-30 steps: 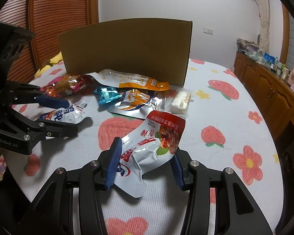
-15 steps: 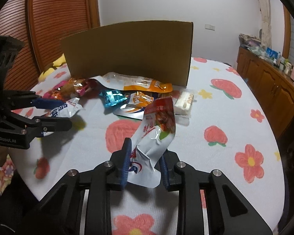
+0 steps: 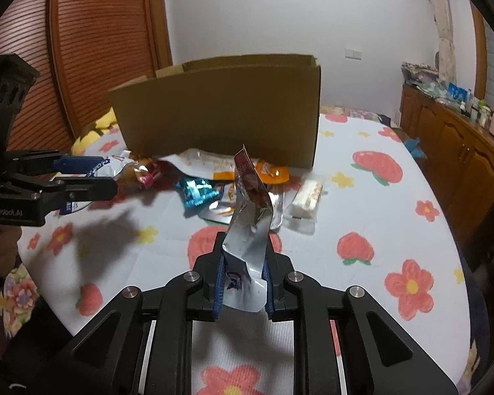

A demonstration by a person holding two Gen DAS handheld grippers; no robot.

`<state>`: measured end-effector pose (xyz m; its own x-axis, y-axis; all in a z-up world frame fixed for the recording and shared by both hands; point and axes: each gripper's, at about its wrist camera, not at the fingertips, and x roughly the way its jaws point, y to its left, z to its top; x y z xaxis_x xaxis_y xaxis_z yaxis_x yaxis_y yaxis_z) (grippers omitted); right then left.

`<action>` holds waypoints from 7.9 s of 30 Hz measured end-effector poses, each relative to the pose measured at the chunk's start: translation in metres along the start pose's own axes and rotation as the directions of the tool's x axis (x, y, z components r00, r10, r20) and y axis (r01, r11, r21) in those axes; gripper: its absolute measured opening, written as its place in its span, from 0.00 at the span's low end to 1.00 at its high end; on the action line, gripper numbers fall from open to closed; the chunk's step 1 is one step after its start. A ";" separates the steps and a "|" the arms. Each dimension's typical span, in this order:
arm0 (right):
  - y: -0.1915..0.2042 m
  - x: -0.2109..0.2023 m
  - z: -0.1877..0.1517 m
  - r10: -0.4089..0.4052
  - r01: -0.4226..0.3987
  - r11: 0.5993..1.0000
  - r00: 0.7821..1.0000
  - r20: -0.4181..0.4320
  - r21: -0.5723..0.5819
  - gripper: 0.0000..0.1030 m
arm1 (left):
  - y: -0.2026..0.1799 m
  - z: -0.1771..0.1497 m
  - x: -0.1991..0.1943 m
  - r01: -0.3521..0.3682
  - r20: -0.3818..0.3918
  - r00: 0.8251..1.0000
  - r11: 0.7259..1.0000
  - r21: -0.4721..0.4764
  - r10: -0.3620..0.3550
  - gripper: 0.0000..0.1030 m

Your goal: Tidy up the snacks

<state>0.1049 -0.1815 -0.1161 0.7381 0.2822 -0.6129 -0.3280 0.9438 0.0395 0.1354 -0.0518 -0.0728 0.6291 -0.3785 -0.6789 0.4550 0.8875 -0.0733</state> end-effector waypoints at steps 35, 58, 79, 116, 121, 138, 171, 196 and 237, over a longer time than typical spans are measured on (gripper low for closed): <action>-0.003 0.051 0.177 0.066 -0.043 0.984 0.989 0.133 -0.171 0.16 | 0.077 0.114 -0.004 -0.137 0.105 0.985 0.990 -0.030 0.140 0.58; -0.007 0.108 0.187 0.047 -0.046 0.978 0.999 0.000 -0.202 0.18 | 0.100 0.137 0.030 -0.153 0.070 0.985 0.987 -0.053 0.157 0.58; -0.022 0.092 0.181 0.072 -0.069 0.988 0.997 0.017 -0.137 0.38 | 0.099 0.145 0.065 -0.179 0.013 0.984 0.983 -0.048 0.180 0.59; 0.002 0.018 0.101 0.038 -0.037 0.996 0.999 0.008 -0.084 0.50 | 0.045 0.021 0.013 -0.107 -0.014 0.994 0.993 0.054 0.108 0.64; 0.005 0.023 0.085 0.037 -0.039 0.997 0.999 -0.018 -0.070 0.50 | 0.045 0.000 0.025 -0.072 -0.051 0.996 0.995 0.064 0.076 0.56; 0.020 0.045 0.079 0.054 -0.062 0.992 0.995 -0.079 -0.110 0.52 | 0.044 -0.005 0.052 -0.031 -0.119 0.992 0.994 0.103 0.043 0.61; 0.049 0.118 0.080 0.014 -0.094 0.927 0.976 -0.216 -0.363 0.66 | 0.060 -0.020 0.041 -0.003 -0.044 0.999 1.000 -0.018 0.002 0.46; 0.052 0.112 0.088 0.092 -0.175 0.927 0.963 -0.253 -0.331 0.28 | 0.048 -0.014 0.054 -0.082 -0.076 0.993 0.996 0.041 0.085 0.49; 0.049 0.075 0.088 0.109 -0.157 0.946 0.978 -0.179 -0.282 0.26 | 0.056 -0.022 0.007 -0.050 0.007 0.999 0.997 -0.065 0.051 0.43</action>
<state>0.1964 -0.0993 -0.0911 0.5805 0.3477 -0.7363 -0.5926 0.8005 -0.0892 0.1517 0.0015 -0.0971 0.6555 -0.3346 -0.6770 0.3811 0.9205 -0.0860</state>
